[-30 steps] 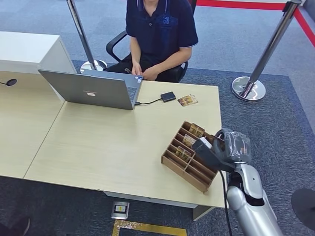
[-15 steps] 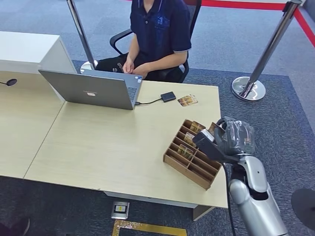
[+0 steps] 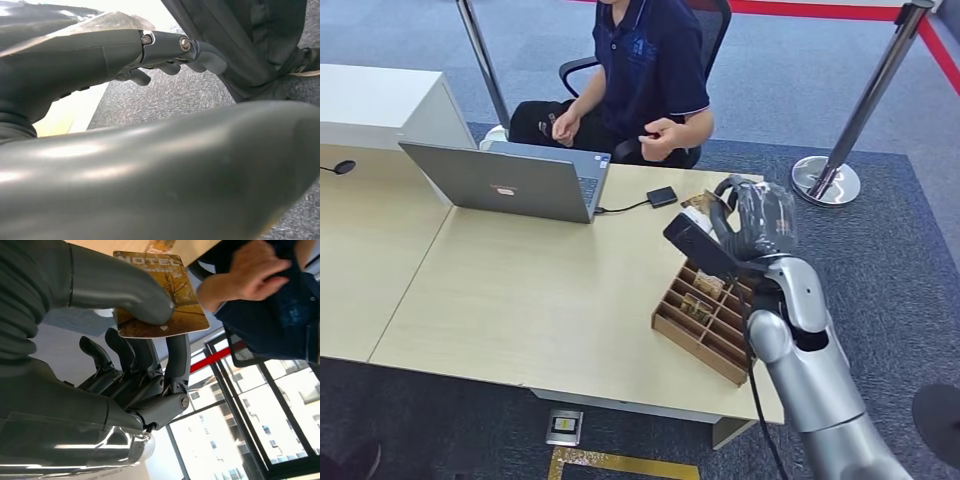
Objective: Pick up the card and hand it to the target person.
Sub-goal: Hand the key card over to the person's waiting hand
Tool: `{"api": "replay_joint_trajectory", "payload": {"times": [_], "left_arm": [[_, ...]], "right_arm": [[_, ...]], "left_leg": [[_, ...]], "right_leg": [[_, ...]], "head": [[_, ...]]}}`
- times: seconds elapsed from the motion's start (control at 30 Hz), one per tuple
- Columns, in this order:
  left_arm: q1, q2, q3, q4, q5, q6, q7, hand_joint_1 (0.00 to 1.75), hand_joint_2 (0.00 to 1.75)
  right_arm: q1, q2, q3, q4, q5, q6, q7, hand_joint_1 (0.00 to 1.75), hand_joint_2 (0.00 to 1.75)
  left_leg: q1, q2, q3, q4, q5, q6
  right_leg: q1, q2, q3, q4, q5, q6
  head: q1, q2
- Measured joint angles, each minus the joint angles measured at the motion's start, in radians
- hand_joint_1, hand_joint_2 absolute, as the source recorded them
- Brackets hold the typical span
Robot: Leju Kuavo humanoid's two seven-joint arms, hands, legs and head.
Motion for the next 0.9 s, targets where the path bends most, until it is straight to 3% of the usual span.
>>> {"api": "replay_joint_trajectory", "payload": {"times": [0.27, 0.57, 0.9], "left_arm": [[-0.002, 0.0, -0.001, 0.0, -0.012, -0.002, -0.002, 0.0, 0.0], [-0.005, -0.002, -0.003, 0.0, -0.007, 0.0, 0.013, 0.0, 0.0], [-0.004, -0.004, -0.003, 0.001, -0.007, 0.001, 0.019, 0.0, 0.0]], "right_arm": [[-0.087, 0.069, 0.026, 0.094, -0.001, 0.007, 0.015, 1.56, 1.75], [-0.219, 0.202, 0.056, 0.334, 0.017, 0.005, 0.038, 1.51, 1.75], [-0.24, 0.234, 0.064, 0.471, 0.038, -0.009, 0.064, 1.47, 1.75]], "left_leg": [[0.0, 0.001, -0.001, 0.0, 0.0, 0.0], [0.001, 0.001, -0.001, 0.0, 0.0, 0.0], [0.0, 0.001, -0.001, 0.001, 0.0, 0.0]], "right_leg": [[0.0, 0.0, -0.001, 0.0, 0.0, 0.0], [0.001, 0.0, -0.001, 0.001, 0.0, -0.001], [0.0, 0.0, -0.001, 0.0, 0.0, 0.0]], "head": [[0.0, 0.0], [0.0, 0.0], [0.0, 0.0]]}}
